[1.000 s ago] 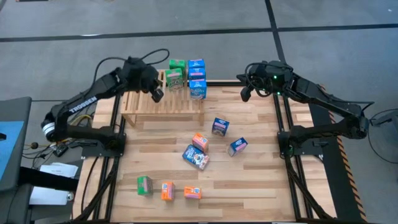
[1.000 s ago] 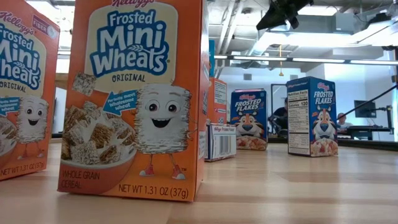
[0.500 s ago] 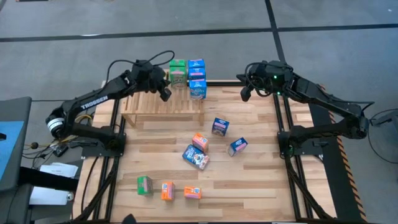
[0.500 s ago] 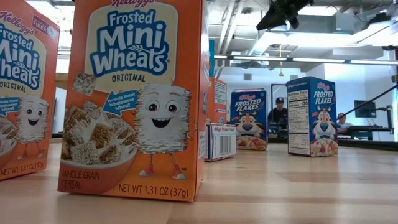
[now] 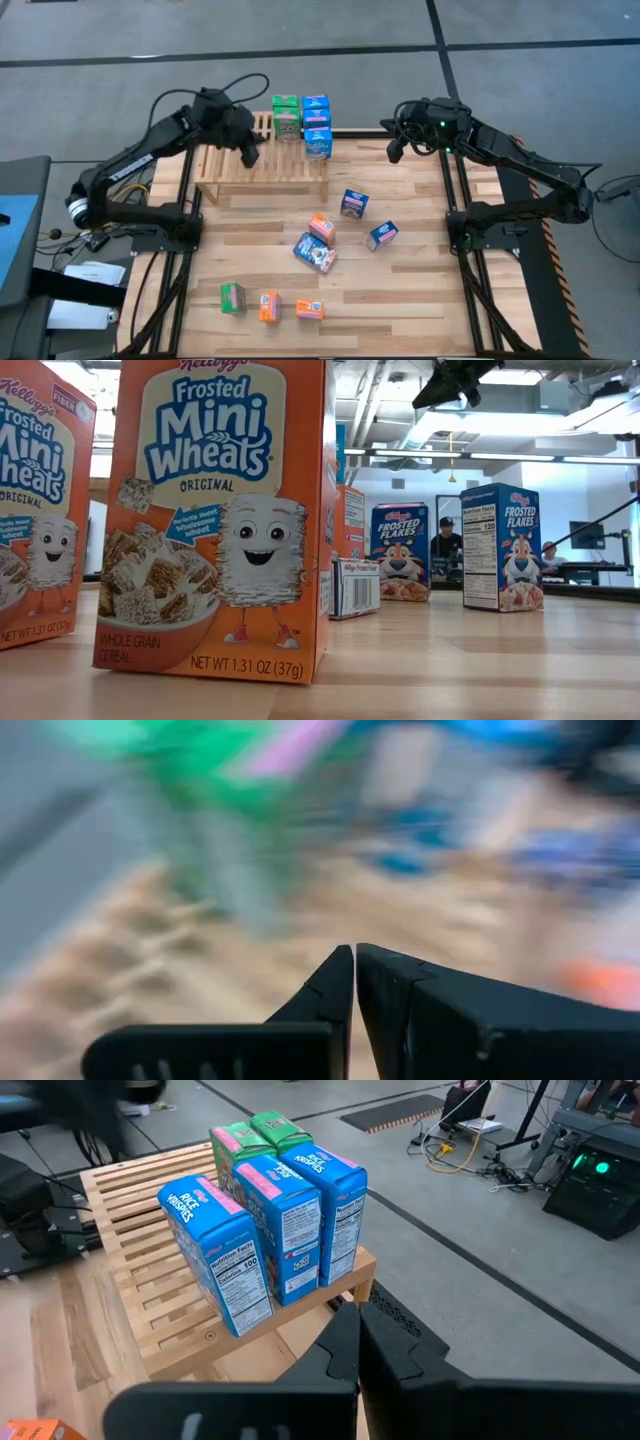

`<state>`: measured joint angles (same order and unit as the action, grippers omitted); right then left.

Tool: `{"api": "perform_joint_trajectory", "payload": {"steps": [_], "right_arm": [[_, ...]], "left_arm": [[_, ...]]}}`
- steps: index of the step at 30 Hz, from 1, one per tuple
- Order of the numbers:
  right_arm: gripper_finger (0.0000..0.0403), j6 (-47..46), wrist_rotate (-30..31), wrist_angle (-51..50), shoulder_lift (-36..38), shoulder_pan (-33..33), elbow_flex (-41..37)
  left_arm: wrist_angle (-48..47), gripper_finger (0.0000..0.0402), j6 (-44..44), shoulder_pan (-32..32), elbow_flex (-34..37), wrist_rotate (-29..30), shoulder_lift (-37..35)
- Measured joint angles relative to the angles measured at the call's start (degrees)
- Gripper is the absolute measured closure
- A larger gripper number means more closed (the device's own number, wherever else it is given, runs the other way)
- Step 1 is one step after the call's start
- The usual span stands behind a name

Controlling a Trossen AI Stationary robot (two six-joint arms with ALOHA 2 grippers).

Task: Stack cereal on shelf
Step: Put the green cereal box on the shelf aligned with the other green cereal boxes

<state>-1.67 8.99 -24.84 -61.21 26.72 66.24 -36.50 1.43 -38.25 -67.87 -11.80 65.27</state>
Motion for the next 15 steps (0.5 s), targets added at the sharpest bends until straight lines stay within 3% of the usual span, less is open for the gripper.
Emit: {"api": "perform_joint_trajectory", "payload": {"steps": [3, 6, 10, 15], "right_arm": [[0.0386, 0.03, -0.02, -0.01, 0.0, 0.0, 0.0], [0.0386, 0.21, -0.02, -0.01, 0.0, 0.0, 0.0], [0.0386, 0.69, -0.05, -0.01, 0.0, 0.0, 0.0], [0.0386, 0.7, -0.11, -0.24, 0.0, 0.0, 0.0]], "left_arm": [[0.24, 0.0373, -5.83, 3.32, -0.93, -13.73, -1.77], [-3.3, 0.0344, -11.26, 10.71, -0.93, -19.39, -2.92], [-10.95, 0.0312, -22.63, 24.29, -0.93, -16.47, -3.53], [-13.08, 0.0297, -44.1, 40.63, -0.91, -2.75, -3.35]]}}
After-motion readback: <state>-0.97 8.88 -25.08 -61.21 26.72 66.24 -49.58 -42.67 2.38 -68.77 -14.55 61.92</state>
